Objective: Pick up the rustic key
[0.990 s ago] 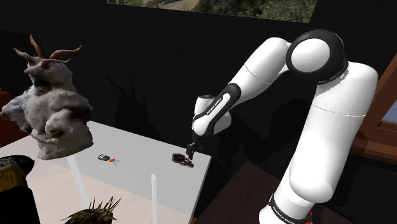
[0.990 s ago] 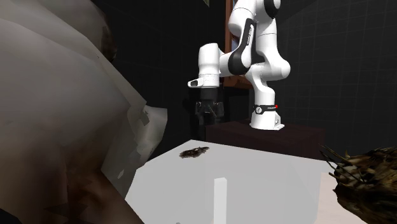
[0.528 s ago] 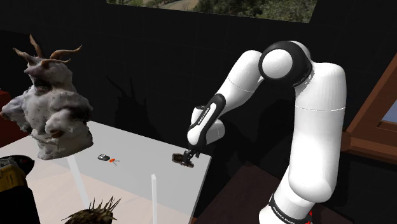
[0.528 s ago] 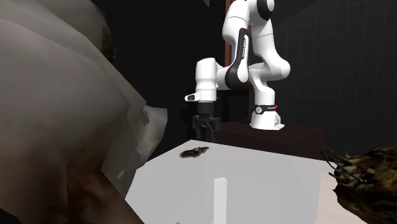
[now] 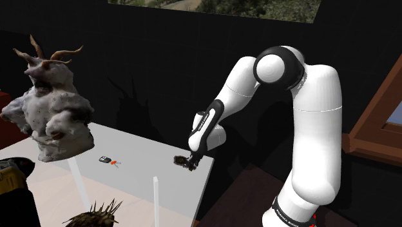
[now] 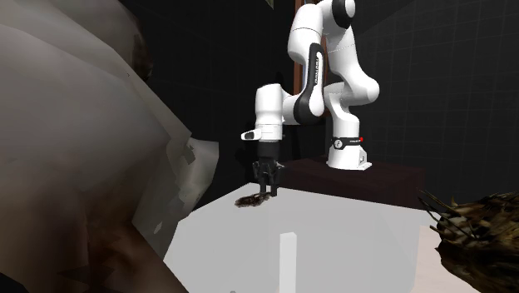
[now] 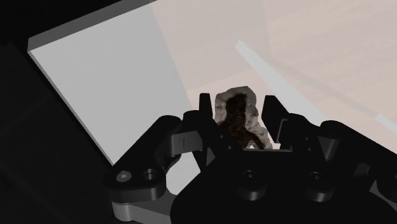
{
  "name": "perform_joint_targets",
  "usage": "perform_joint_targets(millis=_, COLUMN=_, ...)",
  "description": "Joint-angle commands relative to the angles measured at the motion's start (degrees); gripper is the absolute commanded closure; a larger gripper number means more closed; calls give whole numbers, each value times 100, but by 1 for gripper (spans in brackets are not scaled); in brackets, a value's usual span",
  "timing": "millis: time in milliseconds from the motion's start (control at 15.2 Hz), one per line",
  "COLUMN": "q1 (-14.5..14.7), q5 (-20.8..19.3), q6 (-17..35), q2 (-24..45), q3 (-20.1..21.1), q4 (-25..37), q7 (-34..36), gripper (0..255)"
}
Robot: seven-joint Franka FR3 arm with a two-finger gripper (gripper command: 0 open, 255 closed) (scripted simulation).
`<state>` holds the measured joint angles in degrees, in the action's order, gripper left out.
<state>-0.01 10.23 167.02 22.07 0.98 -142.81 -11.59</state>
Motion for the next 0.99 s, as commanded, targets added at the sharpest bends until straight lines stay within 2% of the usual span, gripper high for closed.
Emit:
perform_joint_targets(millis=0, q1=-4, q5=1, q6=7, q2=11, q3=-2, q4=2, q7=-3, gripper=255)
perform_joint_targets(millis=396, q1=-3, q5=0, q6=4, q2=8, q3=-2, q4=0, q7=-2, gripper=255)
perform_joint_targets(millis=924, q1=108, q5=-153, q6=-570, q2=-713, q3=-147, q4=-147, q7=148, gripper=255)
